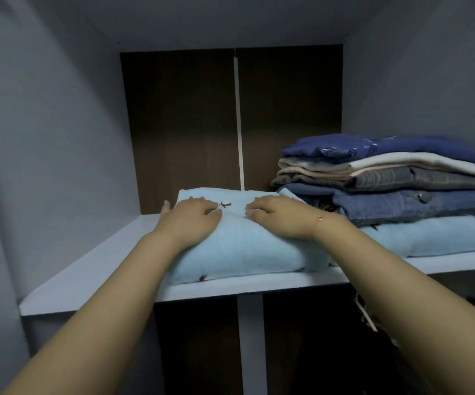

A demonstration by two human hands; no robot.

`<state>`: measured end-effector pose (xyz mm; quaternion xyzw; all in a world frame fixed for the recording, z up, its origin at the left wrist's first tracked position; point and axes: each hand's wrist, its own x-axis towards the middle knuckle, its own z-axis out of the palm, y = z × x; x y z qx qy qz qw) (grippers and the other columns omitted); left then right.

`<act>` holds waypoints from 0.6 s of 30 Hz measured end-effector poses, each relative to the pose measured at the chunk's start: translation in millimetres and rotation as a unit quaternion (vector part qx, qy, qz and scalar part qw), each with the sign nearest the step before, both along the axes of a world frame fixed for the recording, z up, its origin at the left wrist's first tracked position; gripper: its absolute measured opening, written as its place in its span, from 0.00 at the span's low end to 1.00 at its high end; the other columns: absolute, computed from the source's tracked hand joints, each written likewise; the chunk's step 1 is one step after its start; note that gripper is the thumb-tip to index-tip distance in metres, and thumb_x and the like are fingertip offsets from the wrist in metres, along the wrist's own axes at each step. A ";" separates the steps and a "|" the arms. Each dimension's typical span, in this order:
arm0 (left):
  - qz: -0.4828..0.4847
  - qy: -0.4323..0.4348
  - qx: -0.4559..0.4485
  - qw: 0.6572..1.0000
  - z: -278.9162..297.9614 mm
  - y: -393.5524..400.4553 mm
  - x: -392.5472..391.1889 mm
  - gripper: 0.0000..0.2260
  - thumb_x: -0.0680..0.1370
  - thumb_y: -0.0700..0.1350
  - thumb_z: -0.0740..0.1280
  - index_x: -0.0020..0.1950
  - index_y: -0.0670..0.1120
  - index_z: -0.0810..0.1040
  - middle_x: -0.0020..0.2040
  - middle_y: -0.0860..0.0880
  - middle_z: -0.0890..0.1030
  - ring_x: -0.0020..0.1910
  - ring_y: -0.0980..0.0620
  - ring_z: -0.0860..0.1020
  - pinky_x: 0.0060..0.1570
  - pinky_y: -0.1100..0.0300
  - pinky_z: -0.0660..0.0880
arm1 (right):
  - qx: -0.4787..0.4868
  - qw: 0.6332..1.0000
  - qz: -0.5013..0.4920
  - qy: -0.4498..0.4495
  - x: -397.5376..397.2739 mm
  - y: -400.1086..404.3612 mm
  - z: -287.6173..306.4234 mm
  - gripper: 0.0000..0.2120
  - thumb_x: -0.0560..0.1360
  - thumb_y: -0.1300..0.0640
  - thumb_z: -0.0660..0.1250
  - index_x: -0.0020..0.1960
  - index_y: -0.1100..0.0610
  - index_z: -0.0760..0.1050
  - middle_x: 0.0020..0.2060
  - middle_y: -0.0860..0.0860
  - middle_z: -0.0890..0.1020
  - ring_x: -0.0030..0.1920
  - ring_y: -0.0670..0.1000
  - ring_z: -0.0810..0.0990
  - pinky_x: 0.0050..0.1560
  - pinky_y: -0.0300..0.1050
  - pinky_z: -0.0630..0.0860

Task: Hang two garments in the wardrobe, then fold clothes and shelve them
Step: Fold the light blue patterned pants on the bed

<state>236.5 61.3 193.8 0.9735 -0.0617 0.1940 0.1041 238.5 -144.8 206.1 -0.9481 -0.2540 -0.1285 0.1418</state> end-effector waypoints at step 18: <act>-0.326 -0.058 -0.105 0.938 -173.1 -101.3 -231.1 0.21 0.81 0.57 0.55 0.75 0.58 0.64 0.77 0.60 0.57 0.77 0.61 0.49 0.76 0.56 0.43 | 0.149 0.955 -0.249 -0.062 -341.3 -103.2 -197.4 0.27 0.78 0.38 0.57 0.76 0.37 0.57 0.74 0.31 0.57 0.73 0.32 0.53 0.74 0.38 0.57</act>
